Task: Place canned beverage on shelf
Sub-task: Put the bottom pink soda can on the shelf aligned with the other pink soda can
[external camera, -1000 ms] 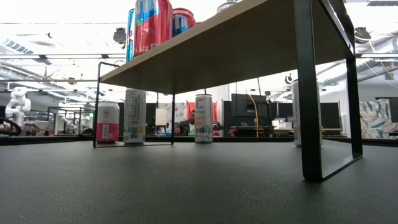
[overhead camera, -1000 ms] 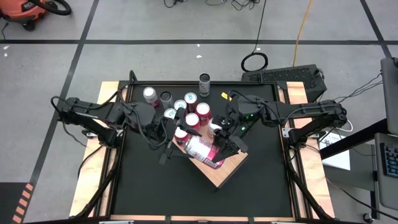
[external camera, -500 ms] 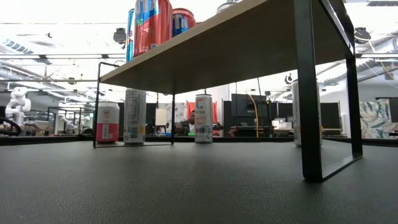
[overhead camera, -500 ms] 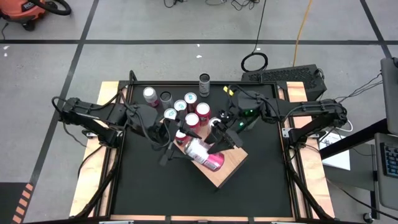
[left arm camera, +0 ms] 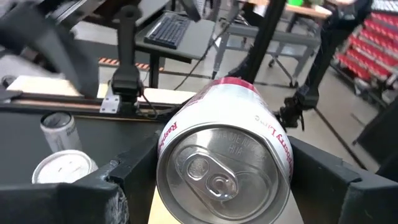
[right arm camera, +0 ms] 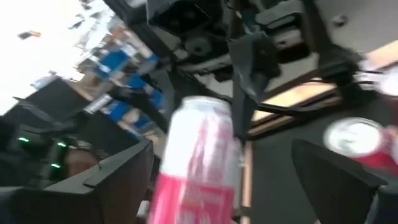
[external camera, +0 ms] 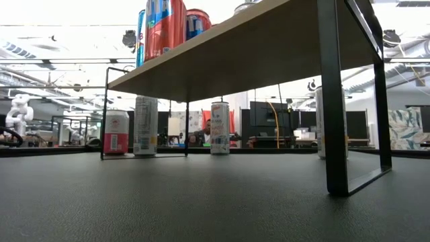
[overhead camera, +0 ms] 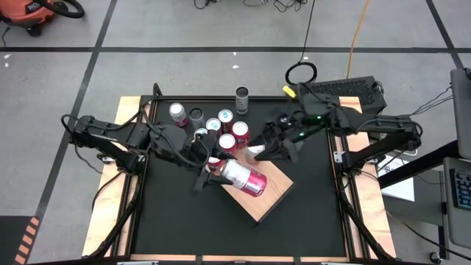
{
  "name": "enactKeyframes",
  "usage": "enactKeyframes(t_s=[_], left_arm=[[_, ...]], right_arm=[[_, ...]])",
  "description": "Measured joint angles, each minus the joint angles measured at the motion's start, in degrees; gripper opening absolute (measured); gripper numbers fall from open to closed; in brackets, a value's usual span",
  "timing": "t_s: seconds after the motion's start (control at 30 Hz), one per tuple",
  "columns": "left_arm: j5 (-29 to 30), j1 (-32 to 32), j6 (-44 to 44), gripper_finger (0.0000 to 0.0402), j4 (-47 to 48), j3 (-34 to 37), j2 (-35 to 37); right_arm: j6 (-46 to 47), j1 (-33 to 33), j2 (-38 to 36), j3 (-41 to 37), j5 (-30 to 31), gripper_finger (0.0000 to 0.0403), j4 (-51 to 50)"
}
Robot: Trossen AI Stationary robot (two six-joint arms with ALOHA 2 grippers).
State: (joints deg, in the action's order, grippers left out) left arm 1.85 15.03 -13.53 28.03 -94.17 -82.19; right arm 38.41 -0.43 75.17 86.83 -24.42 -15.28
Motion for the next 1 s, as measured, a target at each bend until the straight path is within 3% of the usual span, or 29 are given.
enactKeyframes(t_s=[0.27,0.63,0.9,1.0], left_arm=[[5.3,0.0,-10.8,0.0283,-0.5,0.0,0.0],[8.7,0.9,-23.2,0.0283,-0.7,-0.1,0.1],[12.7,2.1,-29.5,0.0283,-0.7,-0.1,0.1],[14.0,2.3,-31.5,0.0283,-0.7,-0.1,0.1]], right_arm=[[-8.1,2.8,-4.9,-0.1,6.6,0.0359,-10.6],[-14.7,7.2,-5.6,-0.1,16.8,0.0359,-11.5],[-17.6,7.7,-5.6,-0.1,16.8,0.0359,-11.6],[-20.1,7.8,-5.6,-0.1,14.0,0.0359,-11.6]])
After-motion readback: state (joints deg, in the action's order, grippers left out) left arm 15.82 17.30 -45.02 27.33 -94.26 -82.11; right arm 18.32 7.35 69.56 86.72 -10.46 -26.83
